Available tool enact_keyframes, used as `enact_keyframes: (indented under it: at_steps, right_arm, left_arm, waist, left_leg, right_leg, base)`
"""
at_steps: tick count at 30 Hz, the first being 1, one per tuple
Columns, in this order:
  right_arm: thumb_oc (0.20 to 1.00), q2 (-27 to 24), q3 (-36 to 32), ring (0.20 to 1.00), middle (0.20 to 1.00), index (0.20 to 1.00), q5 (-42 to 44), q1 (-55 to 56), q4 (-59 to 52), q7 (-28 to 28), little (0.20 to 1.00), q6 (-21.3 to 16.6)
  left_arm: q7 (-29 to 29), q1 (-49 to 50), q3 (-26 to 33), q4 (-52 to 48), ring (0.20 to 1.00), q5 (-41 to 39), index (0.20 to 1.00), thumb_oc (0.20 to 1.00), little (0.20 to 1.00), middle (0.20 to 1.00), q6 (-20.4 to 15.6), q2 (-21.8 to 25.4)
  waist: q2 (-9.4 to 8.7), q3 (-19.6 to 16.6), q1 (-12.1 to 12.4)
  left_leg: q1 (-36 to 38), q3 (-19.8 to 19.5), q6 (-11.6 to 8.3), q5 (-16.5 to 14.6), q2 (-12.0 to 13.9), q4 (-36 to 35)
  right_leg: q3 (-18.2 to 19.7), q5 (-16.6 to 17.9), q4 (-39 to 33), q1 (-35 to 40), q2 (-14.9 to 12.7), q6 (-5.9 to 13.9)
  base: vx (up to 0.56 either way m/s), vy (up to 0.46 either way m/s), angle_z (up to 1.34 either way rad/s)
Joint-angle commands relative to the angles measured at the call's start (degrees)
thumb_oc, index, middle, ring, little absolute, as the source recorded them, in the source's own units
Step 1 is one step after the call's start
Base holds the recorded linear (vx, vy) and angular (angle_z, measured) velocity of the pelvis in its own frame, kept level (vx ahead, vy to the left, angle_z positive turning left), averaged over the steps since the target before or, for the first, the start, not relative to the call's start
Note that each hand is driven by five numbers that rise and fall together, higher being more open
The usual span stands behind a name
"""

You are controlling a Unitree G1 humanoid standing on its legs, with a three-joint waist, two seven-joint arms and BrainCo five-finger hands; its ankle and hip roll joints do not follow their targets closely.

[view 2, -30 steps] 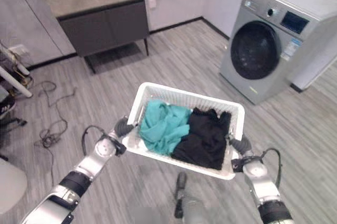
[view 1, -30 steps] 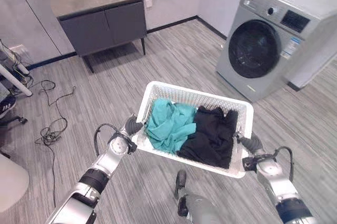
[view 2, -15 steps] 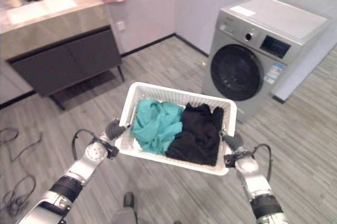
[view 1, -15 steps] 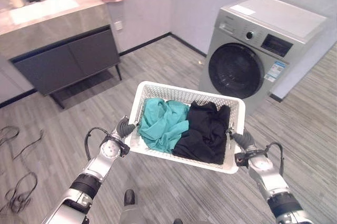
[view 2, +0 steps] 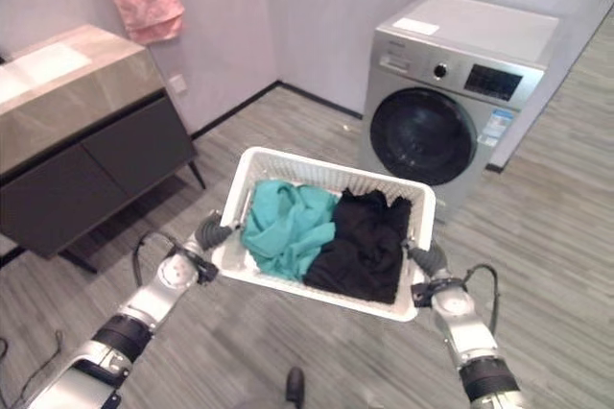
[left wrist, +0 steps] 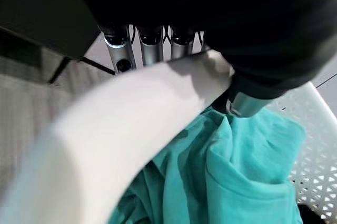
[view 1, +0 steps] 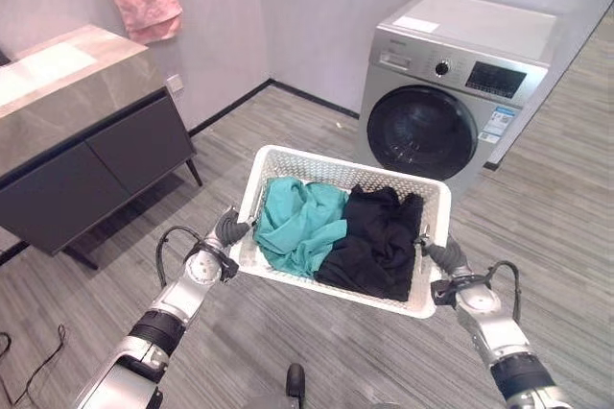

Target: Grab the laundry basket,head to the washer,open it,put in the laundry and shut it.

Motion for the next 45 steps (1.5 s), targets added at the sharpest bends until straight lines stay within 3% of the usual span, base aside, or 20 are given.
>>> enact_keyframes:
  at_steps: [1,6,11,13,15,16,17,19,21,22,23,25,26,31,33,36,37,38,40,45]
  right_arm:
    - [0.200,-8.0,-5.5,0.200,0.200,0.200,-1.7,-2.8,2.4,-2.1,0.200,-3.3]
    - [0.200,-6.2,-2.0,0.200,0.200,0.200,-0.9,-6.7,5.3,-2.1,0.200,-3.0]
    - [0.200,-4.9,-1.2,0.200,0.200,0.200,-0.5,-4.5,3.9,-0.9,0.200,-2.7]
    - [0.200,-5.6,-0.4,0.200,0.200,0.200,0.2,-3.6,1.6,-0.7,0.200,-3.4]
    - [0.200,-6.0,-1.0,0.200,0.200,0.200,1.7,-3.0,-0.3,-0.6,0.200,-3.8]
    - [0.200,-6.6,-0.9,0.200,0.200,0.200,2.4,-2.9,-1.6,-0.7,0.200,-4.1]
    - [0.200,-7.5,-1.8,0.200,0.200,0.200,3.0,-2.2,-3.2,-1.5,0.200,-4.4]
    - [0.200,-7.9,-2.3,0.200,0.200,0.200,3.1,-1.6,-4.3,-1.7,0.200,-4.3]
    - [0.200,-8.4,-2.7,0.200,0.200,0.200,3.0,-1.0,-4.9,-1.7,0.200,-4.2]
    - [0.200,-9.2,-3.6,0.200,0.200,0.200,2.7,-0.2,-5.7,-1.7,0.200,-4.3]
    - [0.200,-9.3,-4.0,0.200,0.200,0.200,2.4,-0.1,-5.9,-1.7,0.200,-4.4]
    - [0.200,-9.6,-4.6,0.200,0.200,0.200,2.1,-0.4,-6.0,-2.2,0.200,-4.8]
    - [0.200,-9.4,-4.6,0.200,0.200,0.200,1.8,-1.0,-5.7,-2.9,0.200,-5.3]
    - [0.200,-7.4,-4.9,0.200,0.200,0.200,0.8,0.2,-6.7,-2.3,0.200,-5.1]
    - [0.200,-6.4,-4.8,0.200,0.200,0.200,0.0,1.4,-7.7,-1.9,0.200,-5.0]
    - [0.200,-4.7,-3.9,0.200,0.200,0.200,-1.0,1.8,-7.8,-1.2,0.200,-4.8]
    - [0.200,-3.5,-3.0,0.200,0.200,0.200,-0.9,1.0,-7.4,-1.2,0.200,-5.0]
    - [0.200,-3.5,-3.0,0.200,0.200,0.200,-0.9,0.9,-7.4,-1.2,0.200,-5.0]
    - [0.200,-2.5,-2.1,0.200,0.200,0.200,-1.0,-0.3,-5.3,-1.5,0.200,-4.8]
    - [0.200,-1.0,1.1,0.200,0.200,0.200,-1.1,-4.5,0.0,-1.6,0.200,-4.5]
  left_arm:
    - [5.2,-2.9,9.5,1.3,0.200,-1.9,0.200,0.200,0.200,0.200,-1.0,7.5]
    - [5.8,-2.2,10.8,1.9,0.200,-3.6,0.200,0.200,0.200,0.200,-1.3,8.1]
    - [5.3,-2.0,10.6,2.4,0.200,-3.7,0.200,0.200,0.200,0.200,-1.6,7.0]
    - [5.5,-2.6,9.7,2.7,0.200,-4.5,0.200,0.200,0.200,0.200,-2.2,5.2]
    - [5.3,-3.6,9.4,2.7,0.200,-5.3,0.200,0.200,0.200,0.200,-1.7,5.6]
    - [5.5,-4.4,9.3,2.7,0.200,-5.4,0.200,0.200,0.200,0.200,-1.4,5.9]
    - [5.7,-5.9,8.7,2.8,0.200,-5.9,0.200,0.200,0.200,0.200,-1.4,5.9]
    - [5.7,-6.3,8.3,2.9,0.200,-6.5,0.200,0.200,0.200,0.200,-1.4,5.8]
    - [5.6,-6.3,8.2,2.9,0.200,-6.8,0.200,0.200,0.200,0.200,-1.3,5.6]
    - [5.5,-6.4,8.0,3.0,0.200,-6.6,0.200,0.200,0.200,0.200,-1.6,4.8]
    - [5.5,-6.3,7.9,2.8,0.200,-6.5,0.200,0.200,0.200,0.200,-1.7,4.6]
    - [5.7,-7.0,7.1,3.0,0.200,-6.1,0.200,0.200,0.200,0.200,-1.8,4.0]
    - [5.9,-6.9,7.0,2.9,0.200,-6.2,0.200,0.200,0.200,0.200,-2.1,4.3]
    - [5.5,-5.6,7.5,1.1,0.200,-5.6,0.200,0.200,0.200,0.200,-2.2,4.2]
    - [5.3,-5.4,7.3,0.9,0.200,-5.2,0.200,0.200,0.200,0.200,-2.3,4.0]
    - [5.5,-4.5,7.5,-0.1,0.200,-4.5,0.200,0.200,0.200,0.200,-2.1,4.3]
    - [5.7,-4.6,7.5,-0.2,0.200,-4.3,0.200,0.200,0.200,0.200,-1.9,4.6]
    - [5.7,-4.6,7.6,-0.2,0.200,-4.3,0.200,0.200,0.200,0.200,-1.9,4.6]
    - [5.7,-4.5,7.6,-0.9,0.200,-4.4,0.200,0.200,0.200,0.200,-1.7,5.7]
    - [5.5,-0.1,11.2,-2.6,0.200,-5.0,0.200,0.200,0.200,0.200,-2.1,7.9]
  waist:
    - [0.66,-4.2,0.7]
    - [0.74,-3.2,-0.6]
    - [-0.54,-4.5,-1.4]
    - [0.23,-5.5,-2.5]
    - [-1.56,-5.0,-2.4]
    - [-2.89,-4.1,-1.8]
    - [-4.53,-3.1,-1.5]
    - [-4.81,-2.7,-1.0]
    - [-4.77,-2.5,-0.7]
    - [-4.54,-2.6,0.0]
    - [-4.13,-2.9,0.2]
    - [-3.10,-3.1,1.3]
    - [-2.74,-2.8,3.0]
    - [-2.26,-4.0,3.4]
    - [-2.48,-5.1,3.5]
    - [-2.49,-4.5,3.8]
    - [-1.40,-3.4,3.5]
    - [-1.46,-3.3,3.5]
    - [-0.53,-2.9,3.8]
    - [-1.40,-3.4,5.7]
  left_leg:
    - [2.1,-2.2,-5.39,-11.1,6.0,7.1]
    - [8.4,-2.1,-6.52,-15.3,8.2,5.6]
    - [13.4,-2.1,-7.70,-16.9,9.6,5.3]
    - [11.8,-3.8,-9.93,-9.7,14.1,13.0]
    - [4.7,-5.6,-9.47,-1.8,14.8,27.5]
    - [1.1,-6.6,-8.02,0.3,14.5,33.8]
    - [-5.0,-6.7,-6.48,1.0,14.7,41.4]
    - [-8.4,-6.4,-5.94,-1.2,13.8,42.8]
    - [-10.9,-6.1,-6.00,-3.3,12.2,40.8]
    - [-13.3,-4.5,-6.54,-4.4,9.3,32.8]
    - [-14.1,-3.7,-7.14,-4.5,9.4,28.1]
    - [-14.9,-3.2,-8.39,-2.1,10.3,15.9]
    - [-16.4,-5.9,-8.99,-0.7,9.4,7.9]
    - [-16.1,-5.7,-9.43,1.0,9.2,9.3]
    - [-14.7,-4.8,-8.51,-0.1,8.5,10.5]
    - [-9.6,-4.8,-5.19,-2.6,5.7,9.9]
    - [-7.2,-3.9,-3.82,-3.7,6.2,9.5]
    - [-7.1,-3.8,-3.83,-3.7,6.1,9.5]
    - [-3.8,-2.0,-3.06,-4.1,6.4,7.2]
    - [-1.1,1.5,-4.09,-5.6,5.8,6.3]
  right_leg:
    - [-5.0,10.3,-11.9,-3.1,1.8,-0.32]
    - [-6.7,15.9,-26.5,-9.3,0.0,1.97]
    - [-7.4,17.9,-26.4,-8.6,0.6,1.93]
    - [-6.2,15.9,-21.8,-7.8,4.8,-0.47]
    - [-6.7,15.0,-21.4,-5.6,5.4,-2.98]
    - [-6.5,14.2,-21.6,-4.0,5.9,-4.58]
    - [-6.0,12.9,-21.8,-1.7,6.8,-6.50]
    - [-5.9,12.3,-21.9,-0.5,6.8,-6.66]
    - [-5.8,11.1,-21.9,1.1,6.9,-6.81]
    - [-5.6,9.2,-21.8,2.8,7.0,-6.49]
    - [-5.7,8.4,-21.8,3.5,7.1,-6.06]
    - [-5.8,6.2,-21.7,5.6,7.2,-5.32]
    - [-4.4,3.8,-21.3,8.4,7.1,-5.03]
    - [-3.1,1.5,-19.5,12.0,5.3,-3.79]
    - [-2.7,3.1,-16.4,11.8,3.3,-2.56]
    - [0.2,13.3,-1.4,5.6,1.4,-0.41]
    - [-1.1,15.4,5.3,2.0,1.4,-0.49]
    - [-1.0,15.2,5.7,1.8,1.4,-0.50]
    - [-8.3,14.1,7.2,-2.1,-0.3,-0.81]
    - [-22.1,8.7,-8.1,1.0,0.9,-2.04]
  base:
    - [0.16,-0.033,-0.15]
    - [0.32,-0.124,-0.11]
    - [0.33,-0.144,0.09]
    - [0.46,-0.322,0.45]
    - [0.24,-0.349,0.41]
    - [0.29,-0.472,0.00]
    - [0.22,-0.339,-0.25]
    - [0.17,-0.133,-0.39]
    - [0.30,0.010,0.01]
    - [0.49,0.100,0.13]
    - [0.49,0.150,0.08]
    - [0.46,0.195,-0.13]
    - [0.42,0.176,-0.51]
    - [0.38,0.222,-0.24]
    - [0.37,0.294,-0.39]
    - [0.29,0.289,-0.39]
    - [0.18,0.208,0.00]
    - [0.22,0.255,0.00]
    - [0.18,0.174,-0.16]
    - [0.09,0.018,0.00]
